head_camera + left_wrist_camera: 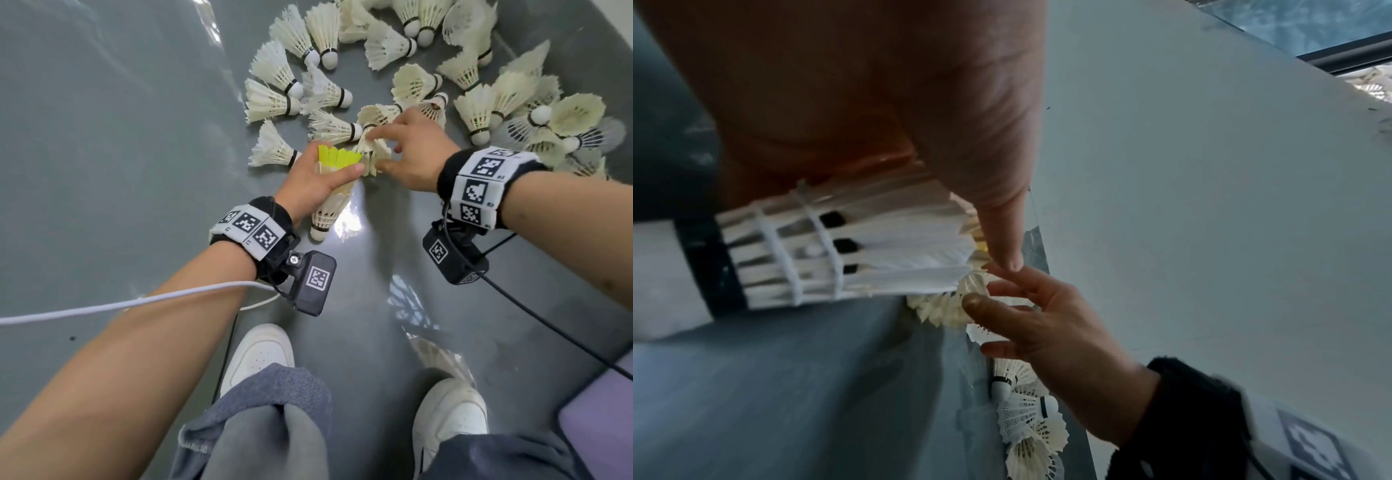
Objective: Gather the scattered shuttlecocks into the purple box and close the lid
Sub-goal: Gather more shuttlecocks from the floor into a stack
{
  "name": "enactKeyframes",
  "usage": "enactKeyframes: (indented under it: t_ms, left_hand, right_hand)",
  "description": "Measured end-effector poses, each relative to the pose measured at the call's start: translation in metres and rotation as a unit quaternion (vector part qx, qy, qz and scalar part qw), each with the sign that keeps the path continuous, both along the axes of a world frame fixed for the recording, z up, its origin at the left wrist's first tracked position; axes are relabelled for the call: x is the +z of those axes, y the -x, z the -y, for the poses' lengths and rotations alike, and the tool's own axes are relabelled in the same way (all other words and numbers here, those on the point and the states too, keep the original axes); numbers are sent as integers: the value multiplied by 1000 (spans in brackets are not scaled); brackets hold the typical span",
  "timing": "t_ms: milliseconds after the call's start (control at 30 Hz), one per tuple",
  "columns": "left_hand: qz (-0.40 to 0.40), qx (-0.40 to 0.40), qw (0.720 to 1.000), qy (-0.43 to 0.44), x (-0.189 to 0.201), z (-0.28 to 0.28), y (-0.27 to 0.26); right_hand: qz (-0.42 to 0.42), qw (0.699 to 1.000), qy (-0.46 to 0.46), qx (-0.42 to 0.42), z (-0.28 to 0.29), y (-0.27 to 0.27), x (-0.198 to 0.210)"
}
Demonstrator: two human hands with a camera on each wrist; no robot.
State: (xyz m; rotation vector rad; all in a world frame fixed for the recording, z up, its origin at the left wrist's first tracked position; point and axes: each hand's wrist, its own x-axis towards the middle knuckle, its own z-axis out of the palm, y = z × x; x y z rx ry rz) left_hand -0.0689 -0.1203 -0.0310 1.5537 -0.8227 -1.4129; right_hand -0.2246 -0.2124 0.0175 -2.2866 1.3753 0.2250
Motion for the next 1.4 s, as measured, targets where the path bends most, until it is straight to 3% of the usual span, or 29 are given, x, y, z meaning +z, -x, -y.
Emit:
enactKeyframes:
  t_ms: [267, 400, 467, 600, 733, 933, 1067, 1200, 1400]
  left_hand:
    - [10, 6, 1000, -3, -3, 5, -1]
    - [30, 13, 999, 12, 1, 6, 1]
    - [61, 5, 998, 30, 4, 6, 1]
    - [49, -29, 997, 54, 11, 5, 2]
    - [56, -65, 995, 54, 14, 3, 2]
    - [99, -97, 987, 77, 18, 8, -2]
    - [101, -77, 991, 46, 15, 8, -5]
    - [83, -41, 995, 24, 13, 9, -9]
    - [75, -22, 997, 1, 7, 10, -17]
  right_hand:
    - [112, 985, 94, -92, 6, -7, 15]
    - [224, 953, 37, -199, 7, -20, 23]
    - [238, 950, 1, -200, 6, -25, 28]
    - [185, 967, -74, -161, 2, -28, 22]
    - [133, 978, -85, -138, -3, -27, 21]
    - [105, 988, -60, -92, -16, -31, 19]
    - [100, 990, -35, -97, -18, -32, 16]
    - [130, 979, 70, -144, 1, -25, 13]
    - [16, 997, 56, -46, 27, -17, -5]
